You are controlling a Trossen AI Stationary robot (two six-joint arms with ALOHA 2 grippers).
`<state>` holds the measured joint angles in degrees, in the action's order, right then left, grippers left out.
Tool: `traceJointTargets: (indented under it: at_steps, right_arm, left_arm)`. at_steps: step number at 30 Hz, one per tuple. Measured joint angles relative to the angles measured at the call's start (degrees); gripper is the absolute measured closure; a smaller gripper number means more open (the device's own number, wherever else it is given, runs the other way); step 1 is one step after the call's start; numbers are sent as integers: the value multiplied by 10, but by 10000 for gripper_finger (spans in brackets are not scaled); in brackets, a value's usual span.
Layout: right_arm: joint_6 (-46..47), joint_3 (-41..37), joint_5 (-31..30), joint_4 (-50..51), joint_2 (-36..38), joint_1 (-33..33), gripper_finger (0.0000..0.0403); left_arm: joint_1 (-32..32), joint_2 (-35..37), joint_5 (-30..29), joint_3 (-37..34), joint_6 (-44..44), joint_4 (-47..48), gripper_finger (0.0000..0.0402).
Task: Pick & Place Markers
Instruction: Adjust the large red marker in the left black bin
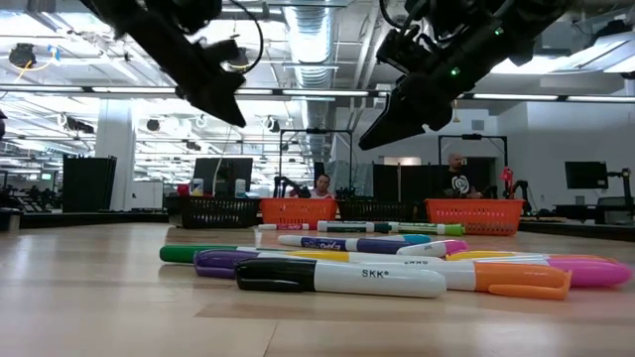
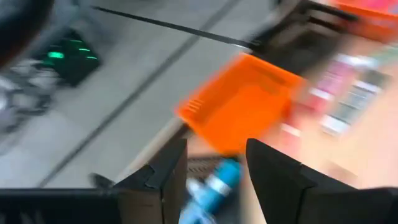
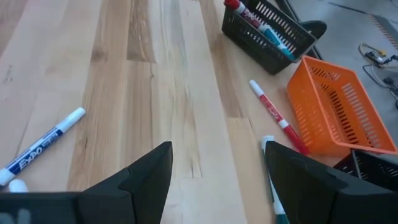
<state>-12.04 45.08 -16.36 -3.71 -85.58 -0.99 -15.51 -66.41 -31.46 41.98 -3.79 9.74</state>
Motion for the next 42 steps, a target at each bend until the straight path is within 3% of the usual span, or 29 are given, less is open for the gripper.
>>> traceJointTargets:
  at_steps: [6,9,12,17,26,42]
  right_arm:
    - [-4,0,0,-1,0,-1,154]
    - [-4,0,0,-1,0,-1,154]
    - [-4,0,0,-2,0,-1,154]
    - [-4,0,0,-4,0,-1,154]
    - [-10,0,1,-10,0,-1,154]
    - [-15,0,1,-14,0,-1,154]
  left_arm:
    - [161,24,-3,-30,175,92,250]
    - [213,15,-39,-47,283,141,259]
    - [228,3,-49,-63,367,198,272]
    - [198,-19,-33,-70,434,244,297]
    - [93,-69,1,-70,425,264,342]
    - [14,-70,-14,-43,295,230,380]
